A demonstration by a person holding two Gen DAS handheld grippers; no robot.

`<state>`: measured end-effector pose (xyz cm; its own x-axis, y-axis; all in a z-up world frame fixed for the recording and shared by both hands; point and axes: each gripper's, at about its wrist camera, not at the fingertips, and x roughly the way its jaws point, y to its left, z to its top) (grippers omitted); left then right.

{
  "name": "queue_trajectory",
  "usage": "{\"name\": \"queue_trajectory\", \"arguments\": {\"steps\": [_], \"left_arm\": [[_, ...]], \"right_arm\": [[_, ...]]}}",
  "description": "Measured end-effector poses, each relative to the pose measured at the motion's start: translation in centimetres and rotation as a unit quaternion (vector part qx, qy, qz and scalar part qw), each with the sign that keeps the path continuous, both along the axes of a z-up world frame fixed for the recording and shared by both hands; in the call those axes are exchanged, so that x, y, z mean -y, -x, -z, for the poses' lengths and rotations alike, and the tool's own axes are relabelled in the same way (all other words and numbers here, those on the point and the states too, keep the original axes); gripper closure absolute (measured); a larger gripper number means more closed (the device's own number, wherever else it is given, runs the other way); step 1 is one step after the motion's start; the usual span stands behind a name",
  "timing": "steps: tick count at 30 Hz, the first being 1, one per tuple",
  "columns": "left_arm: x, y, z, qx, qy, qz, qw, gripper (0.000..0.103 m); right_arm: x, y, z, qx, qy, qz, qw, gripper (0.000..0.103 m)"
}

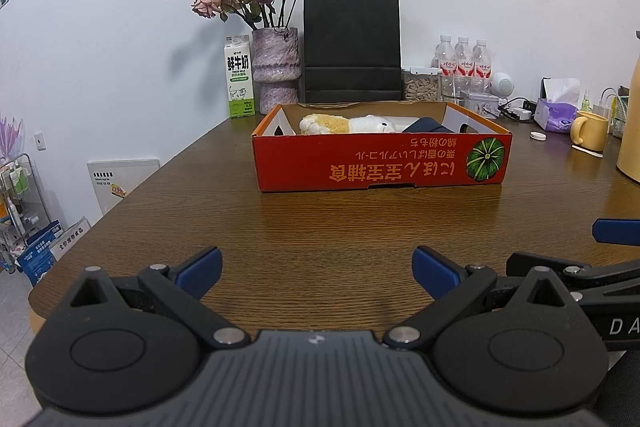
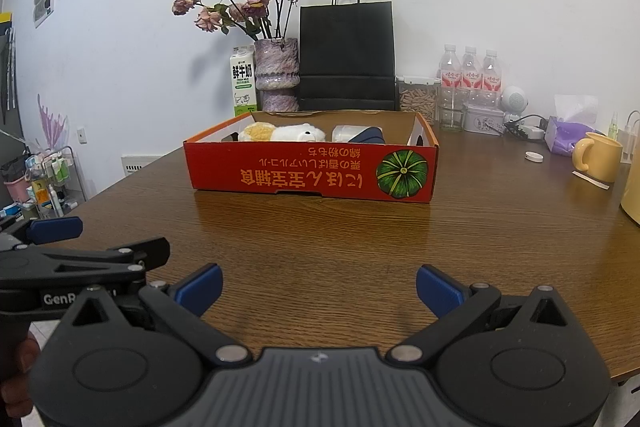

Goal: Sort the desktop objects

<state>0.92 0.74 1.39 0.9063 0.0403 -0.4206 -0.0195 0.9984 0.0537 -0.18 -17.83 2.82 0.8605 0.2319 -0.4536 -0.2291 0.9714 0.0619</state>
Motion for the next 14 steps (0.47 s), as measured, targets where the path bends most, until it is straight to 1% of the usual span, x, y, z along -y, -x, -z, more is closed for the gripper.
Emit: {"name": "queue_trajectory", "arguments": {"steps": [7,12,14], "left_arm": [[0.12,0.07,-0.1,0.004,-0.004,-0.001,1.0,0.0],[0.46,0.29,-0.25,0.015,-0.01,-0.003,0.9998,0.0],[0.49,0.29,-0.26,0.011,-0.003,-0.001,0.9999,0.0]], "right_arm": [[0.05,0.0,-0.01,0.0,0.0,0.0,1.0,0.0],[-0.01,0.08,-0.08,0.001,-0.003,0.003,1.0,0.0],[0.0,0.09,-0.09,0.001,-0.003,0.003,1.0,0.0]]}}
